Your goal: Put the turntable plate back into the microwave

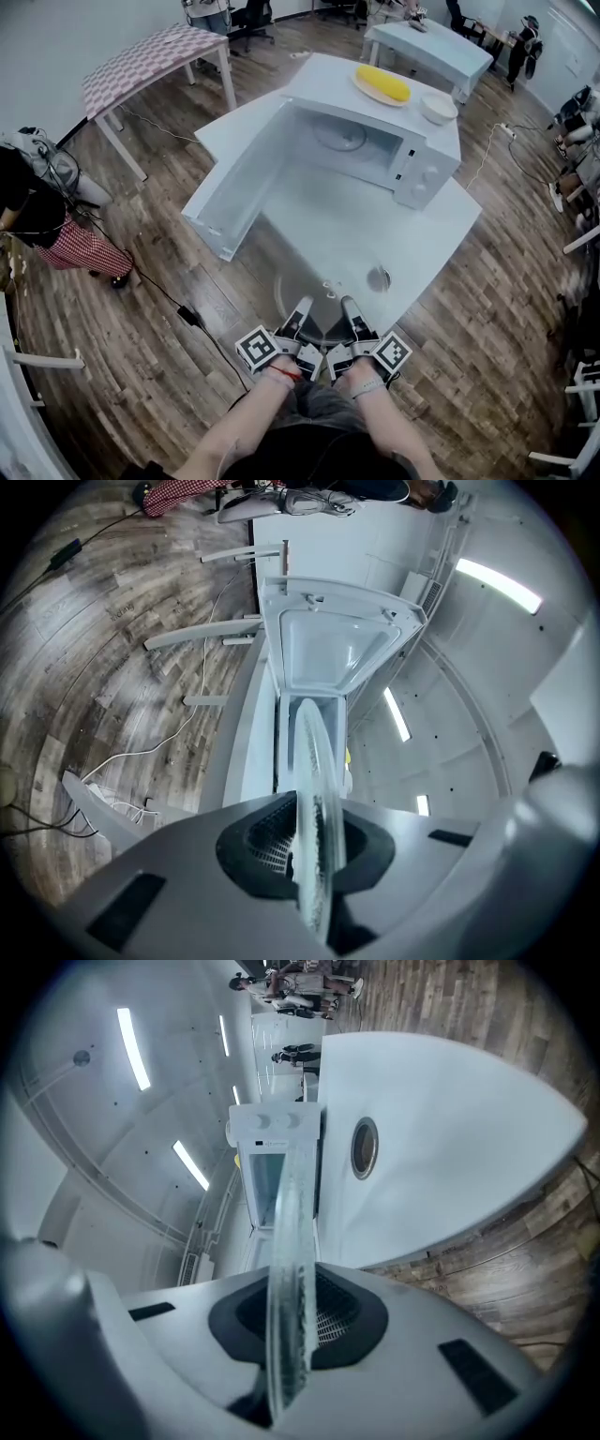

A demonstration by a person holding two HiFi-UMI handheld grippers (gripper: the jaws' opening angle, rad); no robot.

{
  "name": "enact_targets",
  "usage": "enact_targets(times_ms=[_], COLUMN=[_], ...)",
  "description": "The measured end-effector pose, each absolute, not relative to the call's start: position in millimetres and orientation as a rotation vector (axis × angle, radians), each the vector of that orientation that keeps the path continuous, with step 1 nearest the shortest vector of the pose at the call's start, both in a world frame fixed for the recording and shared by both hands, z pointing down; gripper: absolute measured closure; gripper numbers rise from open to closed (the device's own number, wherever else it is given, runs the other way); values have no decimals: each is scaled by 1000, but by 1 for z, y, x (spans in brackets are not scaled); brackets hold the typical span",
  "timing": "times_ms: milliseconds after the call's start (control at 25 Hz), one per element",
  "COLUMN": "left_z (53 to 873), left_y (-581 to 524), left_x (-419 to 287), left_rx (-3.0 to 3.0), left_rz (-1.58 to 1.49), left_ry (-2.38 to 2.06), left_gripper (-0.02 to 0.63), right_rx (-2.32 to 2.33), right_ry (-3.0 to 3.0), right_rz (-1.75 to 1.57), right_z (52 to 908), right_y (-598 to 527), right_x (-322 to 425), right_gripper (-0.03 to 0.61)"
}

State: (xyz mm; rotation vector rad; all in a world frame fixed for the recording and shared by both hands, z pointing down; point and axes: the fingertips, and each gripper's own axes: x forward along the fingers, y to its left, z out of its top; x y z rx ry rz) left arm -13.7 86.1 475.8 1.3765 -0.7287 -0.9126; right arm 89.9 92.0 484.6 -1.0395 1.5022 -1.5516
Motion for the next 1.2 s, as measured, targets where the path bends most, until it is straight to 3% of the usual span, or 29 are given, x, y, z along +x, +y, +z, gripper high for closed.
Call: enact_targets(times_ms=[1200], left_z=[476], left_y=[40], left_x=[-10], left_rx=[1373], left_rz=[-902], left_ry=[-725], left_gripper=[583], right_rx=[-1027], right_ry=[1478], right_rz=[-1552], right_z=[484], right_y=[46], right_x=[93], right_gripper=[537])
